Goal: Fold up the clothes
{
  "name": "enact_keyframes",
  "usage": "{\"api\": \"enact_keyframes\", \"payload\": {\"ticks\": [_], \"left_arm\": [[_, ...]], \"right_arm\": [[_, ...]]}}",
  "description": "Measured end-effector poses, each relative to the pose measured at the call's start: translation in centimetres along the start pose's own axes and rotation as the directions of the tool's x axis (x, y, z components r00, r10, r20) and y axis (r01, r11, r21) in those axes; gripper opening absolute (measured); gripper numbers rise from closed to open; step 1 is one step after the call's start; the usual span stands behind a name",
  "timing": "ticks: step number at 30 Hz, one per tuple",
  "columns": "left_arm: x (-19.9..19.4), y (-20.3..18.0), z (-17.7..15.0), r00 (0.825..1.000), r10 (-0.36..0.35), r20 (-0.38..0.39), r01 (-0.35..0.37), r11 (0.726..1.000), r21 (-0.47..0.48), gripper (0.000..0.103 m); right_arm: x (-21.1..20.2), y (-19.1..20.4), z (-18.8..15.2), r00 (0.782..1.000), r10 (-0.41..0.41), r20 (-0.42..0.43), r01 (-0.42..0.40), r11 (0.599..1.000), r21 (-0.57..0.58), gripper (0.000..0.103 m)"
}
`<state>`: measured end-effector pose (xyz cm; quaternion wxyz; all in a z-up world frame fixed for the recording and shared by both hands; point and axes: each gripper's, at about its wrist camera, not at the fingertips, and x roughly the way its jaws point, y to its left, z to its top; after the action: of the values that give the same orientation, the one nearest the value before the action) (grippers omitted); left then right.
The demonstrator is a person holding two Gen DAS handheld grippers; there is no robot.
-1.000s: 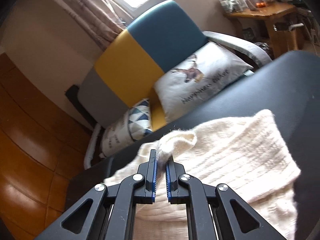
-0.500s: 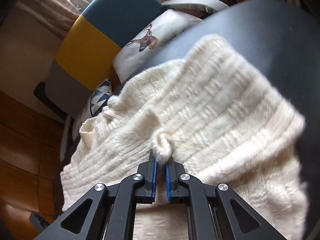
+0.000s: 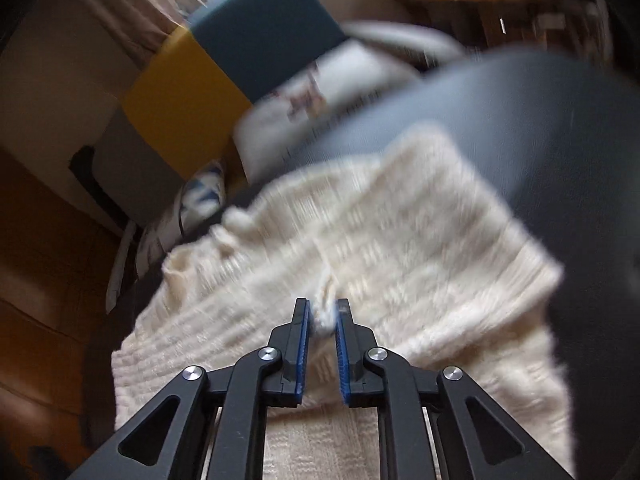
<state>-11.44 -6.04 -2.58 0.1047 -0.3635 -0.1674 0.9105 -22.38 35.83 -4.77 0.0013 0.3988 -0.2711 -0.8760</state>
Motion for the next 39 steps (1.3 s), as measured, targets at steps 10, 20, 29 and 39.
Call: {"api": "enact_keyframes", "payload": {"ticks": [10,20,29,39], "left_arm": [[9.4,-4.9,3.9,0.934,0.355,-0.031,-0.330,0.894,0.304,0.021],[11.0,-3.7,2.2,0.895,0.447,-0.012,-0.418,0.846,0.332,0.024],[11.0,-4.0,3.9,0.908,0.417,-0.042,-0.356,0.820,0.448,0.023],[3.5,-9.2,-5.4,0.963,0.258,-0.080,-0.196,0.870,0.452,0.023]], "right_arm": [[2.8,6.4,-2.4,0.994,-0.086,-0.063,0.053,0.911,-0.409,0.013],[5.6,4.2,-3.1,0.988,-0.143,-0.059,0.107,0.907,-0.408,0.013],[-1.1,4.1,-5.5,0.995,-0.081,-0.064,0.051,0.921,-0.386,0.038],[-5.3,3.5,-13.1,0.987,-0.054,-0.153,-0.021,0.891,-0.453,0.039]]}}
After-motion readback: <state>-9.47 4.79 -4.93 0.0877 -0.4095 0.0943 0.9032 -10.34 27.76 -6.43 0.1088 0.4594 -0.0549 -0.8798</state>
